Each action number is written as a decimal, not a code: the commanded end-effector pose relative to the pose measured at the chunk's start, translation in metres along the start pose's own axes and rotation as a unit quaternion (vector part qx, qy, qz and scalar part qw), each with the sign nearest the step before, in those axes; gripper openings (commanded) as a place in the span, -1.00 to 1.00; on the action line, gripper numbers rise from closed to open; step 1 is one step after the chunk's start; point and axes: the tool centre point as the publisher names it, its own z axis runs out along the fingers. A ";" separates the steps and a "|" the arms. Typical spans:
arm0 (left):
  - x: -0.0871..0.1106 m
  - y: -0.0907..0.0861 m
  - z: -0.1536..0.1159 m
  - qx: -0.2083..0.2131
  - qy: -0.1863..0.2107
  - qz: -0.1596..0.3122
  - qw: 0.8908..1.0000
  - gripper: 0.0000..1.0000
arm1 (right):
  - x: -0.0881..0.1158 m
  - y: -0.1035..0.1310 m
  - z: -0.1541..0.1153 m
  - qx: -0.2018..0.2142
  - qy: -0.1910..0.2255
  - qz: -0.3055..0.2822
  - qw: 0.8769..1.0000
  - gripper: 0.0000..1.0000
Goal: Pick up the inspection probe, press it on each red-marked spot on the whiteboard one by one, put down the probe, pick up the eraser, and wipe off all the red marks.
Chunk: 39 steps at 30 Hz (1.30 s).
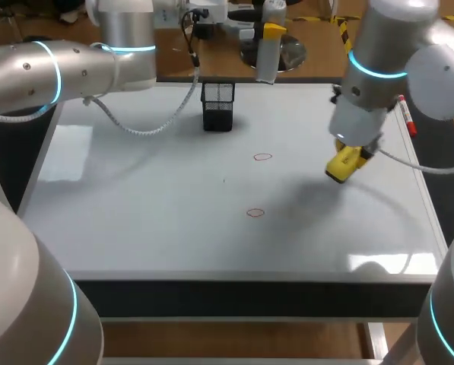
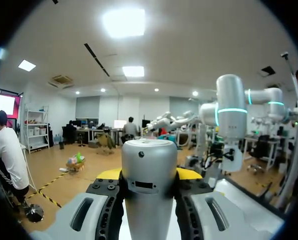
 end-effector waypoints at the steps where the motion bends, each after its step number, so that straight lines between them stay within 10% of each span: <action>1: -0.001 -0.002 0.000 -0.002 0.002 -0.001 1.000 -1.00 | -0.036 0.018 0.003 0.011 0.046 -0.039 0.998 -1.00; 24: -0.001 -0.002 0.000 -0.002 0.002 -0.001 1.000 -1.00 | -0.160 0.087 0.024 -0.013 0.042 -0.279 0.959 -1.00; 39: -0.001 -0.002 0.000 -0.002 0.002 -0.001 1.000 -1.00 | -0.196 0.100 0.050 -0.026 0.043 -0.329 0.943 -1.00</action>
